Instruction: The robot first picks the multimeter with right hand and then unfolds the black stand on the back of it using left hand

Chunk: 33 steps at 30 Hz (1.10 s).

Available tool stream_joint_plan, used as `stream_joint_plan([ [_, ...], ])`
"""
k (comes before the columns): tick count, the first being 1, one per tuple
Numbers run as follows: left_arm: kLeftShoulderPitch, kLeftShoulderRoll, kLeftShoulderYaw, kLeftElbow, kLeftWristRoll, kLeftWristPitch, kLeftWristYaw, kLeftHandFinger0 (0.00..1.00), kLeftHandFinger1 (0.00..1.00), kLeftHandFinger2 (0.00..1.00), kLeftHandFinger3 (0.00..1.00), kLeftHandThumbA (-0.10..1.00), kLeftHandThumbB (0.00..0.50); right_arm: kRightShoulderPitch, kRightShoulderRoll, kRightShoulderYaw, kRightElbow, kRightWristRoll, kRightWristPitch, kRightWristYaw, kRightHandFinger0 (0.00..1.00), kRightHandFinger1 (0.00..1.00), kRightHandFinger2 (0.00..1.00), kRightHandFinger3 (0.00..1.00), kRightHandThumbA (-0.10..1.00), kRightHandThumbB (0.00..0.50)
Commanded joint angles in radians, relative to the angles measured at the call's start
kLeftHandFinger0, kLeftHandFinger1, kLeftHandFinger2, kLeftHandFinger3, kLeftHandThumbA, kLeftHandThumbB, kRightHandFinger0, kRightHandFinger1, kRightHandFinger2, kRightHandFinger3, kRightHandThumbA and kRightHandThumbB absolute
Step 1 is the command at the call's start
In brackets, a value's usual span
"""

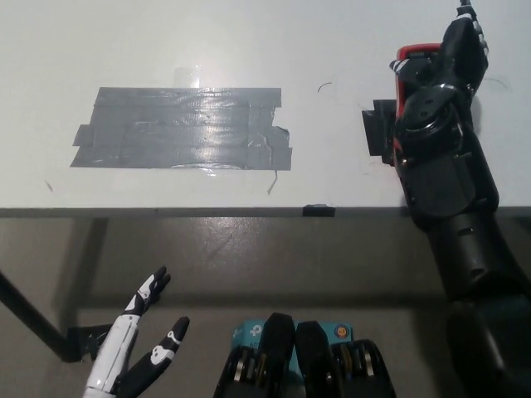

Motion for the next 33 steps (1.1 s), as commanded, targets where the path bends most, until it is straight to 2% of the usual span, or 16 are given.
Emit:
stream_joint_plan([
  [1, 0.005, 0.016, -0.002, -0.006, 0.02, -0.056, 0.01, 1.0, 1.0, 1.0, 1.0, 0.73, 0.083, -0.038, -0.011, 0.011, -0.042, 0.028, 0.004, 0.003, 1.0, 1.0, 1.0, 1.0, 0.95, 0.49],
  [5, 0.01, 0.018, -0.004, -0.006, 0.005, -0.056, -0.001, 1.0, 1.0, 1.0, 1.0, 0.7, 0.077, -0.032, -0.004, 0.008, -0.051, 0.078, -0.008, 0.024, 1.0, 1.0, 1.0, 1.0, 0.91, 0.47],
  [7, 0.012, 0.019, -0.004, -0.005, -0.002, -0.056, -0.005, 1.0, 1.0, 1.0, 1.0, 0.68, 0.071, -0.03, -0.003, 0.014, -0.049, 0.088, -0.002, 0.037, 1.0, 1.0, 1.0, 1.0, 0.93, 0.475],
  [12, 0.014, 0.02, -0.002, -0.012, -0.002, -0.052, -0.005, 1.0, 1.0, 1.0, 1.0, 0.68, 0.062, -0.03, 0.001, 0.008, -0.038, 0.124, 0.003, 0.047, 1.0, 1.0, 1.0, 1.0, 0.92, 0.473],
  [15, 0.017, 0.021, -0.001, 0.002, 0.002, -0.086, 0.005, 0.96, 1.0, 1.0, 1.0, 0.66, 0.042, -0.022, -0.002, 0.025, -0.024, 0.124, -0.002, 0.044, 1.0, 1.0, 1.0, 1.0, 0.94, 0.49],
  [19, 0.018, 0.024, 0.001, 0.008, 0.001, -0.1, 0.006, 0.93, 0.97, 1.0, 1.0, 0.67, 0.042, -0.015, -0.003, 0.038, 0.0, 0.13, -0.02, 0.032, 1.0, 1.0, 1.0, 1.0, 0.96, 0.5],
  [26, 0.017, 0.028, 0.008, 0.013, 0.002, -0.12, 0.011, 0.92, 0.96, 1.0, 1.0, 0.68, 0.044, -0.019, -0.01, 0.049, 0.052, 0.139, -0.015, 0.02, 1.0, 1.0, 1.0, 1.0, 1.0, 0.5],
  [30, 0.015, 0.032, 0.015, 0.014, -0.002, -0.115, 0.008, 0.91, 0.94, 0.99, 1.0, 0.7, 0.05, -0.019, -0.007, 0.047, 0.053, 0.15, -0.018, 0.008, 1.0, 1.0, 1.0, 1.0, 0.99, 0.5],
  [33, 0.019, 0.031, 0.016, 0.01, -0.011, -0.114, 0.003, 0.91, 0.94, 0.99, 1.0, 0.7, 0.043, -0.017, -0.005, 0.044, 0.052, 0.147, -0.011, -0.017, 1.0, 1.0, 1.0, 1.0, 0.94, 0.498],
])
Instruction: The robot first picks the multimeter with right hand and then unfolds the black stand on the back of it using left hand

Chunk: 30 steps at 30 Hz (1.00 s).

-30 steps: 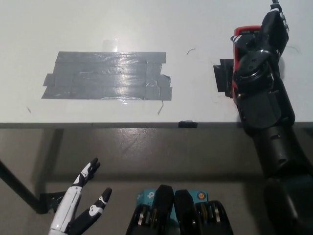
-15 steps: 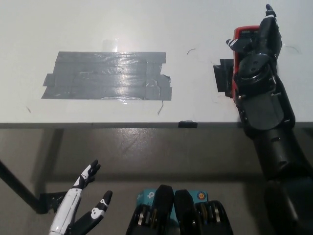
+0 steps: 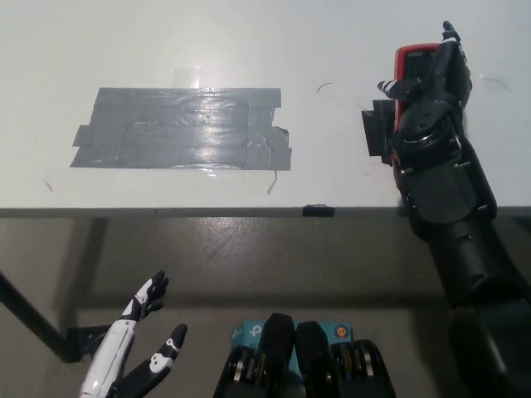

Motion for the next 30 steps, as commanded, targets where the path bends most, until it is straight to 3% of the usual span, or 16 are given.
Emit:
stream_joint_plan([
  [1, 0.011, 0.015, 0.008, -0.01, -0.014, -0.04, 0.004, 0.91, 0.94, 0.99, 1.0, 0.69, 0.039, -0.032, 0.005, -0.008, -0.005, 0.034, -0.012, -0.039, 1.0, 1.0, 1.0, 1.0, 0.91, 0.5],
  [12, 0.007, 0.018, 0.008, -0.012, -0.01, -0.043, 0.001, 0.91, 0.93, 0.97, 1.0, 0.7, 0.034, -0.021, 0.013, -0.029, -0.003, 0.056, -0.047, -0.096, 1.0, 1.0, 1.0, 1.0, 0.87, 0.493],
  [22, 0.013, 0.019, 0.009, -0.029, -0.015, -0.031, -0.004, 0.96, 0.93, 0.94, 1.0, 0.66, 0.02, -0.021, 0.029, -0.013, 0.012, 0.066, -0.046, -0.113, 1.0, 1.0, 1.0, 1.0, 0.94, 0.5],
  [30, 0.007, 0.022, 0.008, -0.028, -0.017, -0.029, -0.007, 0.97, 0.92, 0.92, 1.0, 0.66, 0.019, -0.031, 0.034, -0.035, 0.023, 0.101, -0.061, -0.114, 1.0, 1.0, 1.0, 1.0, 0.94, 0.5],
])
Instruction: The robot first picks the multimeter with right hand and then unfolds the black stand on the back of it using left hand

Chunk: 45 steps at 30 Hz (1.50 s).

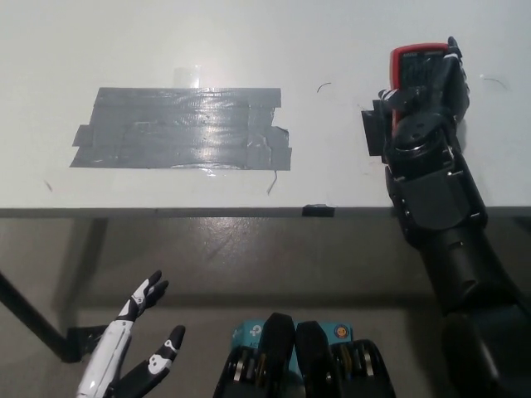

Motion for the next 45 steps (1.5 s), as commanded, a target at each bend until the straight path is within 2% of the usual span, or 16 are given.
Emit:
stream_joint_plan([
  [1, 0.003, 0.017, 0.005, -0.024, -0.012, -0.026, -0.004, 0.97, 0.92, 0.91, 1.0, 0.66, 0.018, -0.045, 0.009, -0.009, -0.001, 0.041, -0.046, -0.019, 1.0, 1.0, 1.0, 1.0, 0.94, 0.5],
  [8, -0.003, 0.011, 0.003, -0.031, -0.01, -0.014, -0.004, 0.96, 0.89, 0.89, 1.0, 0.66, 0.017, -0.099, -0.02, 0.032, 0.157, 0.001, -0.043, -0.088, 1.0, 1.0, 1.0, 1.0, 0.85, 0.5],
  [10, -0.001, 0.013, 0.004, -0.032, -0.01, -0.014, -0.004, 0.96, 0.89, 0.89, 1.0, 0.66, 0.014, -0.113, -0.032, 0.031, 0.221, 0.011, -0.095, -0.125, 1.0, 1.0, 1.0, 1.0, 0.67, 0.448],
  [11, -0.004, 0.018, 0.006, -0.031, -0.01, -0.015, -0.005, 0.96, 0.89, 0.89, 1.0, 0.66, 0.013, -0.122, -0.064, 0.031, 0.275, 0.026, -0.159, -0.115, 1.0, 1.0, 1.0, 1.0, 0.4, 0.33],
  [13, -0.008, 0.026, 0.008, -0.031, -0.016, -0.017, -0.011, 0.97, 0.9, 0.89, 1.0, 0.67, 0.013, -0.129, -0.09, 0.031, 0.311, 0.026, -0.212, -0.161, 0.4, 0.48, 0.64, 0.97, 0.21, 0.28],
  [14, -0.014, 0.026, 0.008, -0.031, -0.015, -0.015, -0.011, 0.97, 0.9, 0.89, 1.0, 0.67, 0.012, -0.138, -0.101, 0.039, 0.321, 0.019, -0.228, -0.173, 0.2, 0.26, 0.39, 0.7, 0.21, 0.272],
  [16, -0.018, 0.027, 0.009, -0.035, -0.012, -0.003, -0.011, 0.98, 0.9, 0.89, 1.0, 0.7, 0.017, -0.148, -0.115, 0.034, 0.322, 0.03, -0.292, -0.208, 0.1, 0.13, 0.22, 0.37, 0.22, 0.292],
  [22, -0.012, 0.029, 0.009, -0.032, -0.015, -0.008, -0.013, 0.97, 0.88, 0.88, 1.0, 0.72, 0.007, -0.16, -0.117, 0.022, 0.3, 0.049, -0.352, -0.239, 0.0, 0.0, 0.0, 0.05, 0.19, 0.281],
  [25, -0.014, 0.029, 0.009, -0.029, -0.015, -0.009, -0.012, 0.97, 0.87, 0.87, 1.0, 0.71, 0.009, -0.156, -0.116, 0.036, 0.263, 0.035, -0.372, -0.261, 0.0, 0.0, 0.0, 0.0, 0.16, 0.293],
  [30, -0.008, 0.031, 0.013, -0.036, -0.013, -0.008, -0.01, 0.97, 0.86, 0.85, 1.0, 0.73, 0.014, -0.131, -0.095, 0.018, 0.134, 0.062, -0.432, -0.259, 0.0, 0.0, 0.0, 0.58, 0.08, 0.305],
  [33, -0.007, 0.035, 0.013, -0.037, -0.003, -0.015, -0.007, 0.96, 0.86, 0.84, 1.0, 0.73, 0.001, -0.1, -0.067, -0.042, -0.031, 0.152, -0.435, -0.174, 0.0, 0.0, 0.04, 0.55, 0.08, 0.276],
  [35, -0.006, 0.037, 0.013, -0.04, -0.006, -0.012, -0.011, 0.96, 0.85, 0.84, 1.0, 0.73, 0.002, -0.071, -0.052, -0.062, -0.151, 0.189, -0.42, -0.126, 0.17, 0.09, 0.05, 0.26, 0.11, 0.283],
  [36, -0.006, 0.039, 0.013, -0.042, -0.011, -0.005, -0.016, 0.96, 0.84, 0.83, 1.0, 0.74, 0.002, -0.017, -0.018, -0.107, -0.364, 0.345, -0.381, 0.016, 0.04, 0.02, 0.0, 0.02, 0.05, 0.241],
  [38, -0.007, 0.042, 0.012, -0.04, -0.008, -0.011, -0.016, 0.95, 0.84, 0.82, 1.0, 0.74, 0.0, 0.006, 0.013, -0.146, -0.466, 0.45, -0.349, 0.07, 0.0, 0.05, 0.17, 0.03, -0.06, 0.244],
  [41, 0.001, 0.041, 0.009, -0.035, -0.002, -0.019, -0.014, 0.95, 0.83, 0.8, 1.0, 0.74, 0.0, 0.089, 0.096, -0.166, -0.739, 0.644, -0.243, 0.139, 0.0, 0.26, 0.63, 0.65, -0.1, 0.104],
  [45, 0.022, 0.041, 0.0, -0.032, -0.001, -0.034, -0.017, 0.95, 0.82, 0.79, 1.0, 0.71, 0.0, 0.168, 0.182, -0.173, -0.921, 0.778, -0.156, 0.124, 0.01, 0.35, 0.75, 0.64, -0.1, 0.084],
])
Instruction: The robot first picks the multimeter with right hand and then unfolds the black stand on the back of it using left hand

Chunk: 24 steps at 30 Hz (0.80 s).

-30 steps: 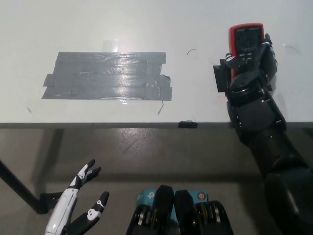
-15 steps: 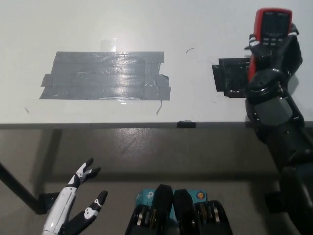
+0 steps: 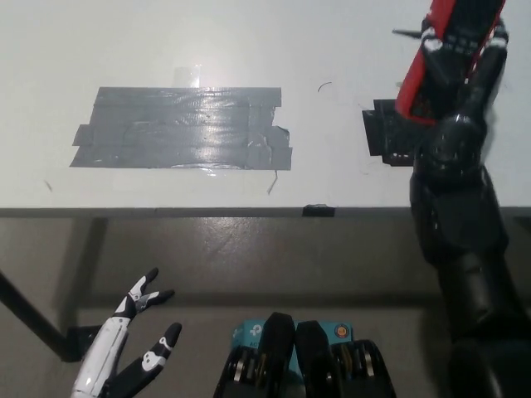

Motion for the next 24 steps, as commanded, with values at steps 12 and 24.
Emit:
stream_joint_plan([
  [12, 0.102, 0.029, -0.037, -0.017, 0.026, -0.07, -0.02, 0.88, 0.74, 0.71, 1.0, 0.71, 0.007, 0.38, 0.276, 0.043, -1.119, 0.949, 0.275, 0.248, 0.02, 0.32, 0.66, 0.83, -0.1, 0.128],
  [24, -0.13, 0.003, -0.029, 0.043, 0.013, -0.056, -0.004, 0.85, 0.74, 0.73, 1.0, 0.72, 0.045, 0.25, 0.143, 0.024, -1.207, 1.092, 0.298, 0.238, 0.27, 0.61, 0.84, 0.98, -0.1, 0.151],
])
